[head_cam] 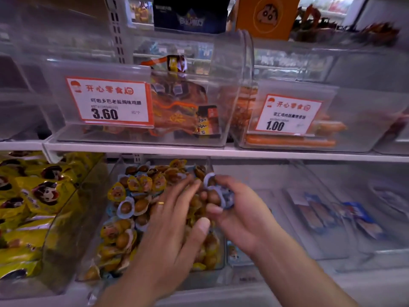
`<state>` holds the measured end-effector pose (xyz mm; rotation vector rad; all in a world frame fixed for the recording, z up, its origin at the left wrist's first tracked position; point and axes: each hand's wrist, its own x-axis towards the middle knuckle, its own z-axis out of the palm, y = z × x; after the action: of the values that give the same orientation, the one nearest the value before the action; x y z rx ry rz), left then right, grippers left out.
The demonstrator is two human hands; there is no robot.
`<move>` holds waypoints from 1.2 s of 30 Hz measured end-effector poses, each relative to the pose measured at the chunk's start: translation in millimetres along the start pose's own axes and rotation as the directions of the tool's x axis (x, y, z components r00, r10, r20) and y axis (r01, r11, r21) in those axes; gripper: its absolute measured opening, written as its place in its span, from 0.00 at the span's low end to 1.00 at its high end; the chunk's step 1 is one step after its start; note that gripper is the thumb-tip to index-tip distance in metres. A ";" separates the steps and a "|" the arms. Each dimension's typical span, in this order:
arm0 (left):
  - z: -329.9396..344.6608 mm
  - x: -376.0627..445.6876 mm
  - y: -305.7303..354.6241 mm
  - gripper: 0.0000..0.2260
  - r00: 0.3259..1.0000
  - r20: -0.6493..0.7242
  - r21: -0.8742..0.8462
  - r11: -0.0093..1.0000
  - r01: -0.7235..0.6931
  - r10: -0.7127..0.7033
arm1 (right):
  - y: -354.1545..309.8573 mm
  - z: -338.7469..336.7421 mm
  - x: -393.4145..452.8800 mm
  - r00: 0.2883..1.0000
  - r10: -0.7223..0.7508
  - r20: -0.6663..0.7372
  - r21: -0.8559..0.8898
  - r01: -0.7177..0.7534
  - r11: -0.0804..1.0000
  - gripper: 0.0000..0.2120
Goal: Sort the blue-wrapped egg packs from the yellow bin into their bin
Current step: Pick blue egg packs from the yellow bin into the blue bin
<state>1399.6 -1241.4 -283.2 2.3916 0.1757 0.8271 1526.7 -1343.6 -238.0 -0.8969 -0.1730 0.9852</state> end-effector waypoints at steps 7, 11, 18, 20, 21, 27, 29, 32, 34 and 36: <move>-0.7 -2.6 -35.3 0.11 0.983 0.051 0.256 0.954 0.158 -0.176 | -31.5 -93.9 31.1 0.869 -0.164 -0.467 -0.301 0.019 0.954 0.06; -3.4 -1.8 -45.0 0.14 0.975 0.064 0.335 0.925 0.179 -0.212 | -35.4 -91.1 49.3 0.925 -0.036 -0.377 -0.118 -0.010 0.993 0.16; -16.2 -1.6 -57.5 0.13 0.971 -0.011 0.445 0.868 0.220 -0.240 | -12.0 -68.1 51.8 0.771 -0.586 -0.249 -0.875 0.080 0.477 0.07; -23.6 -2.2 -65.3 0.12 0.967 -0.020 0.492 0.840 0.229 -0.252 | 1.0 -57.8 47.0 0.761 -0.647 0.056 -0.956 0.227 0.184 0.10; -26.6 -3.3 -68.8 0.12 0.969 -0.014 0.508 0.833 0.221 -0.248 | 6.0 -48.7 42.6 0.742 -0.627 0.236 -0.949 0.313 0.014 0.11; -40.6 -11.5 -79.0 0.15 0.962 0.018 0.571 0.792 0.215 -0.273 | 40.8 -12.0 23.3 0.847 -0.134 0.514 -0.645 0.278 -0.712 0.19; -45.3 -13.8 -80.1 0.16 0.954 0.029 0.572 0.788 0.229 -0.299 | 44.2 -7.7 19.8 0.890 -0.087 0.448 -0.561 0.204 -0.802 0.20; -47.8 -16.9 -79.1 0.15 0.958 0.057 0.592 0.782 0.195 -0.282 | 40.3 -4.6 15.8 0.908 -0.083 0.411 -0.519 0.158 -0.840 0.18; -47.1 -17.5 -77.0 0.16 0.957 0.068 0.592 0.783 0.188 -0.282 | 37.8 -5.5 15.0 0.922 -0.064 0.381 -0.520 0.157 -0.839 0.19; -45.2 -18.4 -76.7 0.20 0.952 0.098 0.601 0.780 0.176 -0.290 | 37.1 -6.2 15.4 0.939 -0.014 0.344 -0.500 0.171 -0.849 0.18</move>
<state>1362.9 -1162.2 -308.6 2.9199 0.7382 0.4621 1514.7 -1326.4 -272.7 -2.7698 -1.8787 -0.2287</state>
